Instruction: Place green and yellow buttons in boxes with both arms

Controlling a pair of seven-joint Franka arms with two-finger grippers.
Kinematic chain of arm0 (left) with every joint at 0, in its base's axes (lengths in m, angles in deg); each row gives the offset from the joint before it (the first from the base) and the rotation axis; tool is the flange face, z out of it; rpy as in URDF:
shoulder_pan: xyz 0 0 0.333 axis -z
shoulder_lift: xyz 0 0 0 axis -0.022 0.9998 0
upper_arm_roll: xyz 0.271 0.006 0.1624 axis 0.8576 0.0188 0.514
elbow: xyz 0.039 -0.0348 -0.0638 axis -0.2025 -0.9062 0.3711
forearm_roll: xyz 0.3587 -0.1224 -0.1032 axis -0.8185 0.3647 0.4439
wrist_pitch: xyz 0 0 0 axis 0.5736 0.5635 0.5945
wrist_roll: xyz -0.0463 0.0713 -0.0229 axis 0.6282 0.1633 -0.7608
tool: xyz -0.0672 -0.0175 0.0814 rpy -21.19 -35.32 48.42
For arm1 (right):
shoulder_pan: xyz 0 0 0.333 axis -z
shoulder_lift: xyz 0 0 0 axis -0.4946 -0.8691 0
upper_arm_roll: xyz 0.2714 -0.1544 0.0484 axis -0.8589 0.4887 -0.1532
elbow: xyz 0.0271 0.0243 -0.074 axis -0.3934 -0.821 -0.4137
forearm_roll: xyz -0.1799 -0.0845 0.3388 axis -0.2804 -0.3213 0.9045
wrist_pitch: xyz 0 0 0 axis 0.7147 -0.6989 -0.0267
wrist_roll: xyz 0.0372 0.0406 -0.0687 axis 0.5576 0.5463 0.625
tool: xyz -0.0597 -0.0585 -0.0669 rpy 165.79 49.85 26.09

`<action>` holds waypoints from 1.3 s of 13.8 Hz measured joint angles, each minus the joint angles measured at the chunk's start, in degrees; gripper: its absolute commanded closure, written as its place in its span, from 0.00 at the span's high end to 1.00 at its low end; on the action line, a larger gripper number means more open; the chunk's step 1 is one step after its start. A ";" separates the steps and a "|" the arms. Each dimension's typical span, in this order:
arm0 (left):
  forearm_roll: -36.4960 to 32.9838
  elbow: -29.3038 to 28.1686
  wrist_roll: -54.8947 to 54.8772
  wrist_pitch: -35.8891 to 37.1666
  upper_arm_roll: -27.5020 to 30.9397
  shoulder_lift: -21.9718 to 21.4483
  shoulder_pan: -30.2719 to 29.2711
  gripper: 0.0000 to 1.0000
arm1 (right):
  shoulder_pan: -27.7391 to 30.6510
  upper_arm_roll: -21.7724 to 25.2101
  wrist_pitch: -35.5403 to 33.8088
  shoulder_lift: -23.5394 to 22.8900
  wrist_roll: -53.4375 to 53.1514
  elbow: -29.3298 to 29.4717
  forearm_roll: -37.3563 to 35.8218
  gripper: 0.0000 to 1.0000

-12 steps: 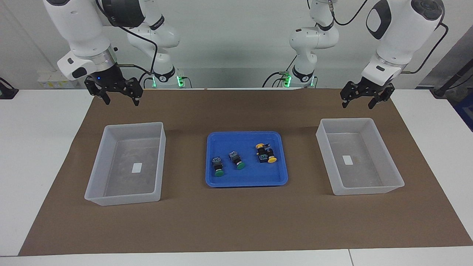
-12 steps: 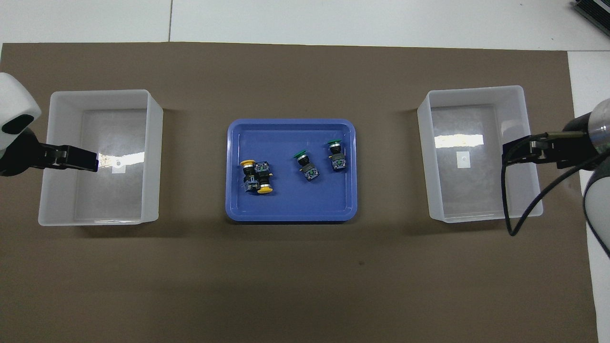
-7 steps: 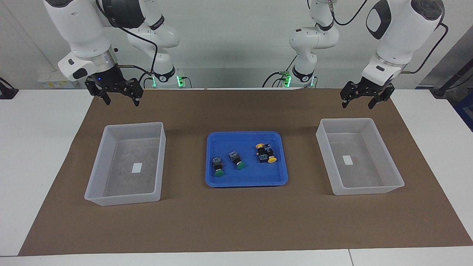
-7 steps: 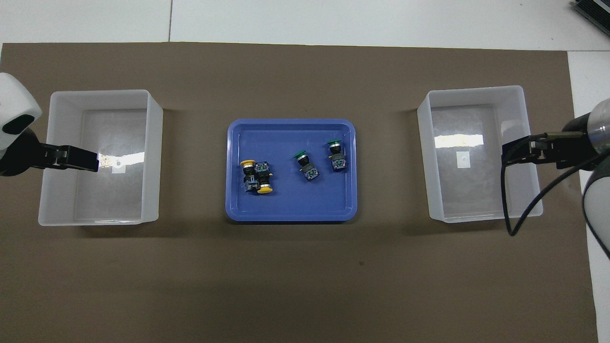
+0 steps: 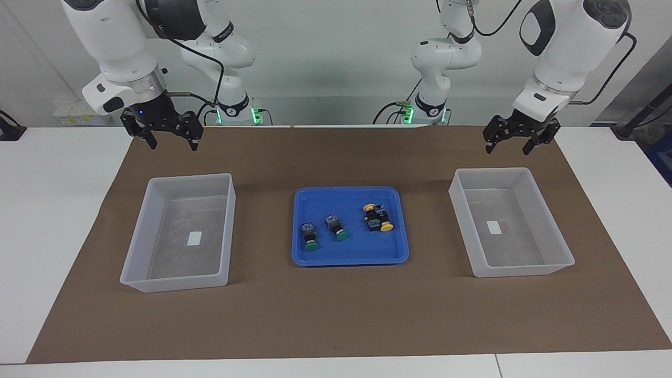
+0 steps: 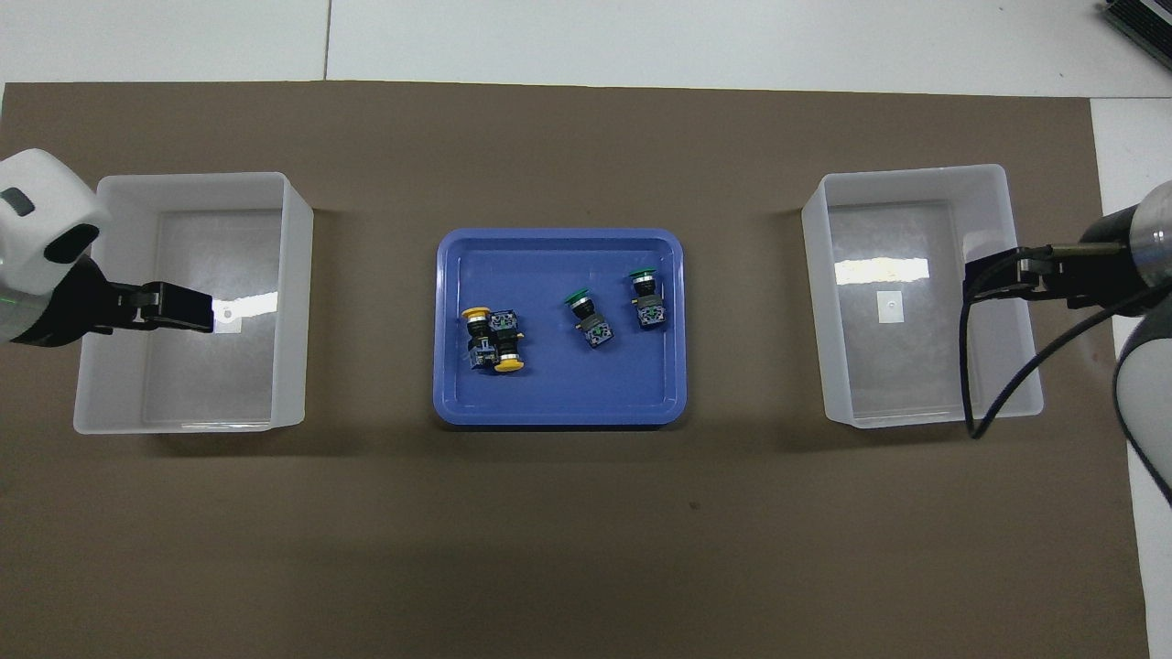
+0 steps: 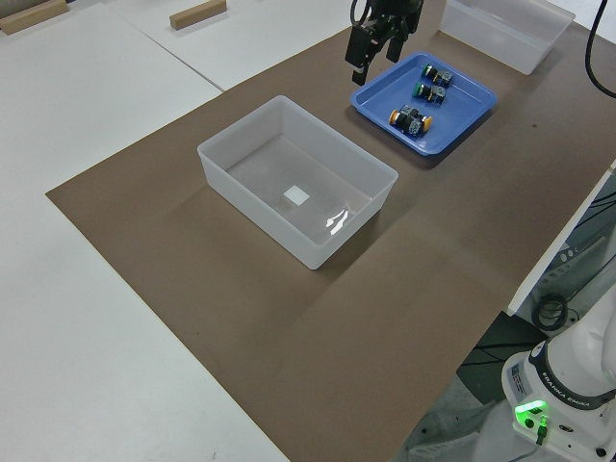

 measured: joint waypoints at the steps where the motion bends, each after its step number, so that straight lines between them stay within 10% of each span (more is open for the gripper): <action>1: 0.01 -2.61 2.59 -2.50 -0.19 -0.90 1.69 1.00 | -0.06 0.00 0.92 0.00 0.00 -0.52 0.00 1.00; 18: 6.05 -20.16 22.23 -38.84 -0.69 6.11 18.81 1.00 | -17.92 -0.40 28.10 -15.66 -9.50 -3.88 0.14 1.00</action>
